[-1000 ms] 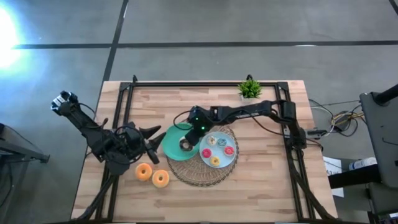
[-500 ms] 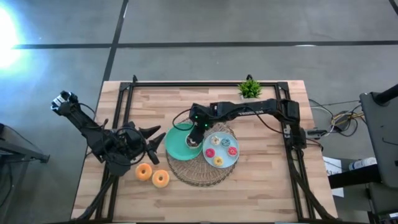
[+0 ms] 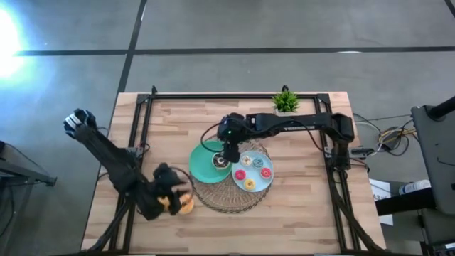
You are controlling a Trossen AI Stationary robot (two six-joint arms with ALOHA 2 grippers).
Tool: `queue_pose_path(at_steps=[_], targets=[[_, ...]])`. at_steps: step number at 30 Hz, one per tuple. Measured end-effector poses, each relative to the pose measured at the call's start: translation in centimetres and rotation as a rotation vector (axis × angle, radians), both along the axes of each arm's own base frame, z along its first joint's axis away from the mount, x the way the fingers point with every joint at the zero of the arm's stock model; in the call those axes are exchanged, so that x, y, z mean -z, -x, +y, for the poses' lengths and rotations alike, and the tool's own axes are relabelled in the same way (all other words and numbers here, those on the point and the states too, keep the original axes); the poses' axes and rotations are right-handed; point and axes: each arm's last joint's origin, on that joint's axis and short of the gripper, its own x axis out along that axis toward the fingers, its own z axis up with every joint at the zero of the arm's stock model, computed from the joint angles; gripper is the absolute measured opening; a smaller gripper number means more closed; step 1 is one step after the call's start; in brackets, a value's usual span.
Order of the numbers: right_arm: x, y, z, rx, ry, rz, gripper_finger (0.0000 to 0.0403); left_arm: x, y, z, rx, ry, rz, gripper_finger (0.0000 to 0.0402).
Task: Pick & Place donuts
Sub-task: Put the big pink donut on the green plate
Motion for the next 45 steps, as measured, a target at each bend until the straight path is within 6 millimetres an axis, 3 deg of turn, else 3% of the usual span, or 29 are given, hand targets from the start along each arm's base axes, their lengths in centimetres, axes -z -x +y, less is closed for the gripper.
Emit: queue_pose_path(at_steps=[5,10,15,20,27,37,45], targets=[[-0.8,1.4,0.6,-0.024,0.016,-0.007,0.0178,3.2,-0.8,-3.5,0.111,0.026,0.186,0.0122],[-0.7,2.3,1.0,-0.051,0.024,0.014,0.0178,5.0,-2.1,-7.6,0.256,-0.100,0.270,0.0115],[-0.5,2.5,1.0,-0.042,0.014,0.019,0.0178,6.5,-3.3,-9.7,0.256,-0.179,0.374,0.0117],[0.0,2.6,1.1,-0.041,0.007,0.036,0.0178,6.2,-3.5,-10.0,0.138,-0.192,0.470,0.0136],[0.1,2.6,1.2,-0.046,0.007,0.036,0.0178,5.9,-3.2,-9.9,0.192,-0.226,0.509,0.0171],[0.1,2.6,1.2,-0.043,0.009,0.030,0.0178,9.0,-2.7,-8.8,0.244,-0.265,0.569,0.0174],[0.1,2.6,1.2,-0.038,0.007,0.028,0.0178,11.1,-3.3,-8.7,0.338,-0.185,0.514,0.0169]])
